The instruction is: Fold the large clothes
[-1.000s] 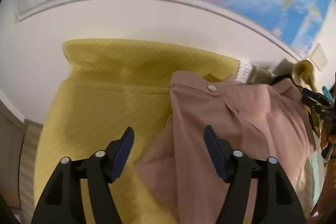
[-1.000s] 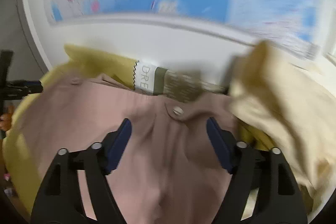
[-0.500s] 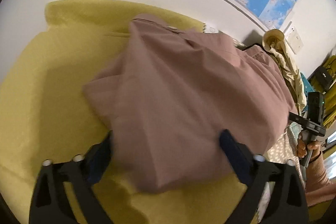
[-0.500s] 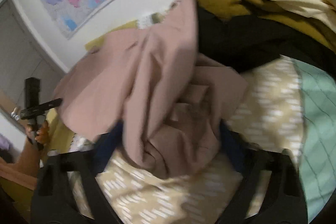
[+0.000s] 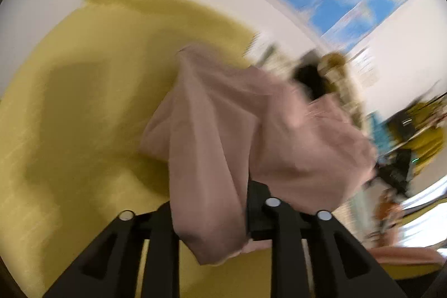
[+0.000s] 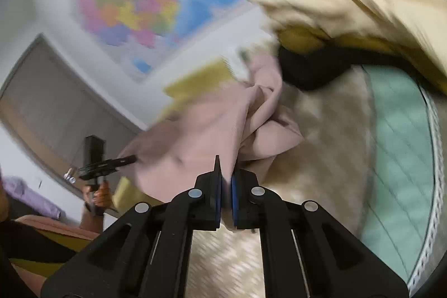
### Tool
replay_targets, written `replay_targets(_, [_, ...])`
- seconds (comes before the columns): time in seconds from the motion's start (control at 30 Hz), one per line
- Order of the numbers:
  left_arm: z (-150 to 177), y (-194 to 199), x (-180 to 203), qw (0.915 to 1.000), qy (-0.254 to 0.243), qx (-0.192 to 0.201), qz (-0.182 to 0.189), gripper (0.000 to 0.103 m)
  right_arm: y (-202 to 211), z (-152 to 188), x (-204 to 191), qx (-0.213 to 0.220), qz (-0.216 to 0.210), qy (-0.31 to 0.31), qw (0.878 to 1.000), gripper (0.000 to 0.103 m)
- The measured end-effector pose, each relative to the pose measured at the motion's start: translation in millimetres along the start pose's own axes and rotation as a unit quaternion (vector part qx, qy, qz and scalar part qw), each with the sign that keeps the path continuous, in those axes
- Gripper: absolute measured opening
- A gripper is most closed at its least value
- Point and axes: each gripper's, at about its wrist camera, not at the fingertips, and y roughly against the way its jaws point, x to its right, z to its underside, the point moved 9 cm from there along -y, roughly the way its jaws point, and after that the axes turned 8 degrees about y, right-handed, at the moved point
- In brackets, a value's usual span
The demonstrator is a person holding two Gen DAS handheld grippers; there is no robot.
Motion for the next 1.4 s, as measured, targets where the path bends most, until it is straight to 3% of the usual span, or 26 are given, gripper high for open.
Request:
replay_targets(0.07, [8.3, -18.4, -16.5, 0.9992, -0.003, -0.016, -0.038, 0.028, -16.3, 21.4, 29.6, -0.046, 0.057, -0.014, 0.997, 0.005])
replay_targets(0.1, [6.4, -19.8, -17.3, 0.9993, -0.005, -0.003, -0.036, 0.029, -20.4, 25.6, 40.4, -0.053, 0.076, -0.022, 0.995, 0.005])
replay_targets(0.17, [1.0, -17.9, -18.4, 0.9980, -0.002, 0.011, -0.062, 0.048, -17.5, 23.1, 57.8, -0.036, 0.091, -0.052, 0.994, 0.007])
replay_targets(0.27, [-11.1, -2.3, -7.7, 0.9957, -0.026, 0.050, -0.074, 0.064, -4.4, 11.0, 55.5, -0.013, 0.100, -0.043, 0.994, 0.012])
replay_targets(0.3, [-16.0, 2.6, -2.2, 0.9940, -0.039, 0.061, -0.082, 0.067, -0.3, 4.3, 50.8, -0.005, 0.106, -0.033, 0.994, 0.025])
replay_targets(0.33, [-21.0, 5.6, 1.9, 0.9921, -0.049, 0.071, -0.091, 0.078, -1.2, -3.8, 43.5, -0.003, 0.117, -0.013, 0.993, 0.045])
replay_targets(0.37, [-28.0, 8.3, 8.7, 0.9895, -0.064, 0.083, -0.100, 0.081, -5.3, -11.0, 34.9, -0.003, 0.119, 0.008, 0.993, 0.053])
replay_targets(0.4, [-32.4, 7.5, 14.6, 0.9881, -0.076, 0.086, -0.103, 0.081, -10.4, -17.4, 29.5, -0.002, 0.121, 0.022, 0.992, 0.065])
replay_targets(0.43, [-37.7, 4.5, 19.7, 0.9869, -0.084, 0.086, -0.107, 0.081, -18.9, -24.7, 24.5, -0.003, 0.124, 0.036, 0.992, 0.068])
replay_targets(0.63, [-63.1, -38.6, 30.0, 0.9763, -0.139, 0.059, -0.155, 0.081, -71.1, -40.9, 32.7, -0.042, 0.134, 0.072, 0.987, 0.067])
replay_targets(0.67, [-64.4, -45.9, 27.4, 0.9754, -0.143, 0.051, -0.160, 0.078, -80.4, -43.0, 36.7, -0.048, 0.135, 0.070, 0.987, 0.063])
replay_targets(0.7, [-66.7, -56.5, 26.9, 0.9743, -0.149, 0.041, -0.164, 0.075, -88.8, -43.3, 40.1, -0.055, 0.130, 0.069, 0.988, 0.042])
replay_targets(0.73, [-68.8, -65.3, 26.3, 0.9737, -0.155, 0.031, -0.164, 0.063, -96.4, -45.8, 43.1, -0.062, 0.131, 0.067, 0.987, 0.018])
replay_targets(0.77, [-71.9, -71.3, 25.4, 0.9735, -0.159, 0.025, -0.163, 0.050, -98.3, -48.0, 43.6, -0.062, 0.128, 0.066, 0.988, 0.009])
replay_targets(0.93, [-102.0, -70.2, 31.0, 0.9743, -0.146, 0.060, -0.161, 0.023, -81.1, -88.4, 35.0, 0.009, 0.121, 0.071, 0.990, 0.005])
replay_targets(1.03, [-113.1, -68.4, 25.7, 0.9725, -0.132, 0.073, -0.177, 0.023, -88.2, -91.1, 50.1, 0.001, 0.117, 0.040, 0.992, 0.005])
replay_targets(1.1, [-112.7, -75.5, 14.8, 0.9737, -0.123, 0.056, -0.183, 0.028, -103.0, -75.5, 64.1, -0.037, 0.130, 0.029, 0.990, 0.007])
replay_targets(1.17, [-113.4, -75.9, 7.6, 0.9713, -0.126, 0.058, -0.193, 0.050, -111.7, -60.2, 74.8, -0.057, 0.133, 0.010, 0.989, 0.016])
replay_targets(1.23, [-116.3, -65.6, 1.9, 0.9731, -0.114, 0.072, -0.187, 0.053, -105.5, -58.5, 76.7, -0.047, 0.140, 0.001, 0.989, 0.036])
replay_targets(1.33, [-116.6, -50.2, 0.1, 0.9788, -0.097, 0.085, -0.159, 0.053, -86.5, -68.4, 69.3, -0.017, 0.167, 0.015, 0.986, 0.054])
replay_targets(1.4, [-114.5, -39.5, 1.7, 0.9771, -0.102, 0.097, -0.159, 0.054, -67.7, -77.2, 51.2, 0.014, 0.186, 0.047, 0.981, 0.057])
